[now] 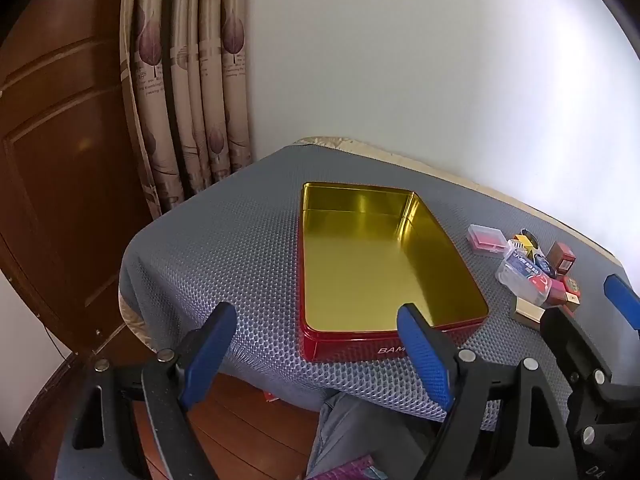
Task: Organize rigid objects
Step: 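Move the left tool toward the gold lighter beside the items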
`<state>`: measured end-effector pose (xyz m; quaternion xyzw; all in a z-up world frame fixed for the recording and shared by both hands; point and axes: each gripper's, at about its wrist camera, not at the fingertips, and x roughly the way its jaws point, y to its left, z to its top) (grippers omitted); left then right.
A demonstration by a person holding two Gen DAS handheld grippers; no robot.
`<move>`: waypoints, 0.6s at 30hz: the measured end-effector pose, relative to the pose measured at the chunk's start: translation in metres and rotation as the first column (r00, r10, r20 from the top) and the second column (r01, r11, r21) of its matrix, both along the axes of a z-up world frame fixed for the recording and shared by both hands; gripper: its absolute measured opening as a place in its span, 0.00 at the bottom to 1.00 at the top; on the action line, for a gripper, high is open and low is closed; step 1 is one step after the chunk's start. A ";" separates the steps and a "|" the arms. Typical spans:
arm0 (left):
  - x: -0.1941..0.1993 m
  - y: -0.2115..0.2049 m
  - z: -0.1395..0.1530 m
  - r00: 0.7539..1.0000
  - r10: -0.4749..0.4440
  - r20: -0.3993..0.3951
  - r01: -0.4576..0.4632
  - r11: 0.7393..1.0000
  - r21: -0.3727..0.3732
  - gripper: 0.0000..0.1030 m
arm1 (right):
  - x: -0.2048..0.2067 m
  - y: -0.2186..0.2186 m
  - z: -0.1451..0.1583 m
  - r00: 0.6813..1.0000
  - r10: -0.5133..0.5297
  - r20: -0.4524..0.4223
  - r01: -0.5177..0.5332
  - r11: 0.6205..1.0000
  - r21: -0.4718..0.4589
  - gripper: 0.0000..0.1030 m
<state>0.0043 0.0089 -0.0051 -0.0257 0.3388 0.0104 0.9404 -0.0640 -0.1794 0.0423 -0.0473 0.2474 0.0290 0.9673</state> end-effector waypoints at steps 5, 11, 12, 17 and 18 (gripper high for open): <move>-0.001 -0.004 0.001 1.000 -0.008 -0.004 0.008 1.000 0.017 0.82 | 0.001 -0.005 -0.001 1.000 -0.007 -0.009 0.007 1.000 0.008 0.99; -0.001 -0.012 0.000 0.999 -0.031 -0.011 0.032 0.999 0.039 0.82 | 0.003 -0.016 -0.004 0.999 -0.024 -0.026 0.025 0.999 0.021 0.99; -0.001 -0.015 0.000 0.999 -0.041 -0.015 0.042 0.998 0.047 0.82 | 0.002 -0.020 -0.003 0.999 -0.032 -0.025 0.033 0.999 0.021 0.99; -0.005 -0.027 0.001 0.995 -0.097 -0.014 0.098 0.992 0.084 0.82 | -0.011 -0.062 -0.008 0.991 -0.129 -0.037 0.131 0.991 0.035 0.99; -0.007 -0.032 0.001 0.993 -0.120 -0.014 0.121 0.988 0.097 0.82 | -0.013 -0.072 -0.009 0.987 -0.152 -0.045 0.154 0.987 0.038 0.99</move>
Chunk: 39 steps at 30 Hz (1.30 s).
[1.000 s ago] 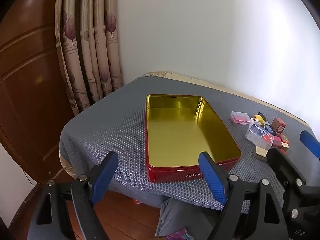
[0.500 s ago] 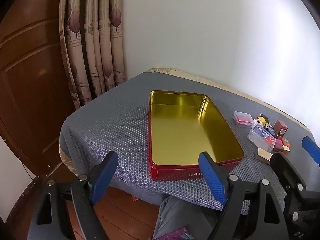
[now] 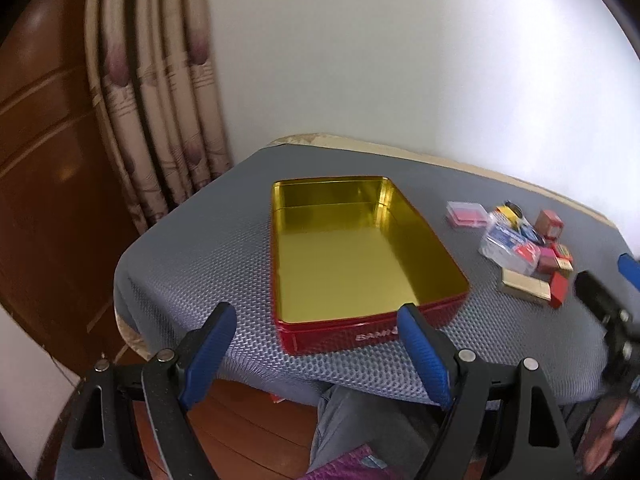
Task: Organize rigid objects
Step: 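Move the left tool toward the gold lighter beside the items, then grasp the gold lighter with the left tool and lift it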
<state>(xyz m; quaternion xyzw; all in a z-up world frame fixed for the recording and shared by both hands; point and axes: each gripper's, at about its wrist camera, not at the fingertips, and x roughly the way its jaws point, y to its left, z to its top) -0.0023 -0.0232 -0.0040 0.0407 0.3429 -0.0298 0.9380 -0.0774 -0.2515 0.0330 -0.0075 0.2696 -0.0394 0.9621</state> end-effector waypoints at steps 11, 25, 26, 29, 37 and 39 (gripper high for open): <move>-0.014 -0.085 0.002 0.943 -0.328 -0.065 0.332 0.939 0.086 0.82 | -0.039 -0.134 -0.026 0.938 -0.326 -0.119 0.340 0.932 0.129 1.00; 0.040 -0.218 -0.022 0.558 -0.784 -0.274 0.829 0.505 0.242 0.82 | -0.032 -0.177 -0.036 0.916 -0.343 -0.207 0.388 0.887 0.249 1.00; 0.045 -0.223 -0.026 0.535 -0.789 -0.301 0.844 0.482 0.238 0.82 | -0.031 -0.179 -0.037 0.914 -0.345 -0.215 0.394 0.881 0.260 1.00; 0.055 -0.238 -0.036 0.490 -0.796 -0.355 0.869 0.416 0.266 0.82 | -0.031 -0.186 -0.039 0.908 -0.351 -0.228 0.407 0.867 0.287 1.00; 0.077 -0.258 -0.063 0.423 -0.777 -0.466 0.901 0.307 0.306 0.82 | -0.027 -0.198 -0.047 0.897 -0.345 -0.278 0.427 0.839 0.338 1.00; 0.083 -0.263 -0.069 0.421 -0.770 -0.479 0.899 0.283 0.335 0.82 | -0.025 -0.199 -0.049 0.895 -0.343 -0.286 0.430 0.835 0.344 1.00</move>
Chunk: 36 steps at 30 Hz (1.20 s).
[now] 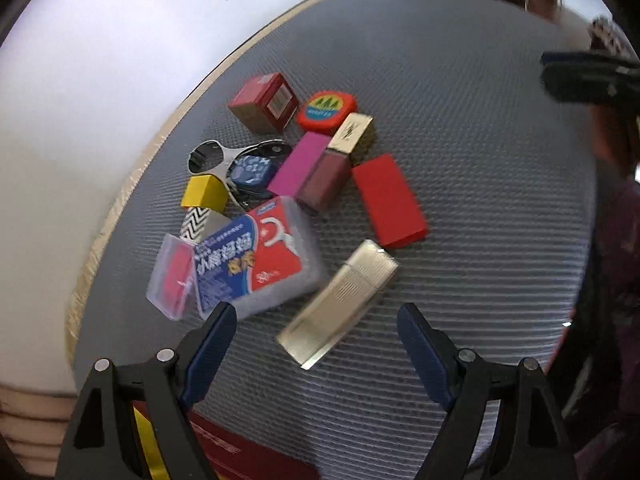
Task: Organize rigid objects
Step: 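Grasp the gold lighter with the left tool and lift it, then carry the gold lighter into the tin with the left tool while the right tool grasps the red box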
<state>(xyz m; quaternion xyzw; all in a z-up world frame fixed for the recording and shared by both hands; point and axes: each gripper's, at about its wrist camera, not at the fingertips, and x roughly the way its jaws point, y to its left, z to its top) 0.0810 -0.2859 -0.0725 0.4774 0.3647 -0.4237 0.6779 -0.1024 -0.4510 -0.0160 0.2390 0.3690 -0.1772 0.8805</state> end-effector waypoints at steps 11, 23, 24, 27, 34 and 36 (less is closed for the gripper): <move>0.019 0.001 -0.017 0.972 0.078 -0.224 -0.072 0.997 0.038 0.29 | 0.006 0.001 -0.009 0.998 0.026 -0.051 -0.025 0.999 0.030 1.00; -0.015 0.070 0.000 0.839 0.458 -0.293 -0.516 0.840 -0.165 0.28 | 0.015 0.017 -0.006 0.991 0.133 -0.029 -0.132 0.990 0.048 1.00; -0.022 0.078 0.006 0.831 0.465 -0.306 -0.533 0.824 -0.195 0.28 | 0.018 0.023 -0.004 0.987 0.156 -0.030 -0.155 0.987 0.034 1.00; -0.040 0.091 0.018 0.822 0.477 -0.309 -0.555 0.791 -0.257 0.28 | 0.032 0.037 0.000 0.973 0.223 -0.051 -0.223 0.975 0.018 1.00; -0.045 0.102 0.043 0.772 0.527 -0.355 -0.630 0.710 -0.316 0.28 | 0.079 0.056 -0.010 0.964 0.223 -0.147 -0.217 0.974 0.060 1.00; -0.047 0.115 0.056 0.768 0.539 -0.346 -0.637 0.691 -0.340 0.28 | 0.086 0.060 -0.012 0.964 0.210 -0.162 -0.203 0.977 0.062 1.00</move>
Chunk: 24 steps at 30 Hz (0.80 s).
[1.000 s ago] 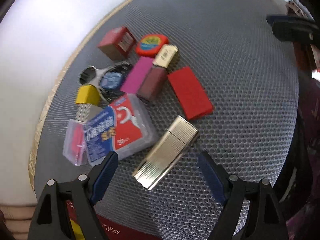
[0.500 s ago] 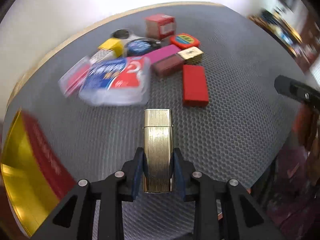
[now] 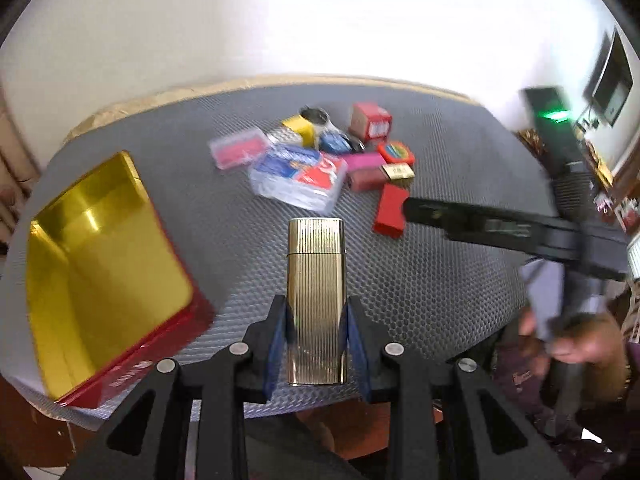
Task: Organize rigid objects
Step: 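Carry the gold lighter into the tin with the left tool while the right tool grasps the red box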
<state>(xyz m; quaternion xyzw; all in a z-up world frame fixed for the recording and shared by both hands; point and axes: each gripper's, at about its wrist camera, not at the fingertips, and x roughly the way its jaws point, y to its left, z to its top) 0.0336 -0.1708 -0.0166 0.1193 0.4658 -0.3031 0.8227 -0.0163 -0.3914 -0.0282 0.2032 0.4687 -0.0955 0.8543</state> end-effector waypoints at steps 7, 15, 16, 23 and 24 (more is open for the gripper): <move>0.005 0.038 0.025 0.995 0.091 0.039 -0.089 0.995 -0.043 0.28 | 0.033 0.015 -0.008 0.997 -0.040 -0.073 0.033 0.996 -0.084 0.87; 0.023 0.089 0.037 0.973 0.227 0.032 -0.224 0.970 -0.090 0.28 | 0.041 0.009 -0.030 0.989 -0.018 -0.146 0.011 0.999 -0.043 0.38; 0.026 0.094 0.037 0.970 0.242 0.023 -0.239 0.966 -0.096 0.28 | 0.038 0.005 -0.029 0.990 -0.013 -0.143 0.009 0.999 -0.033 0.32; 0.043 0.124 0.042 0.943 0.329 0.052 -0.324 0.942 -0.088 0.29 | 0.009 -0.017 -0.015 0.994 0.045 -0.099 -0.040 0.998 0.051 0.28; 0.048 0.127 0.041 0.939 0.340 0.055 -0.335 0.939 -0.083 0.29 | 0.003 -0.016 -0.009 0.995 0.055 -0.089 -0.051 0.998 0.048 0.28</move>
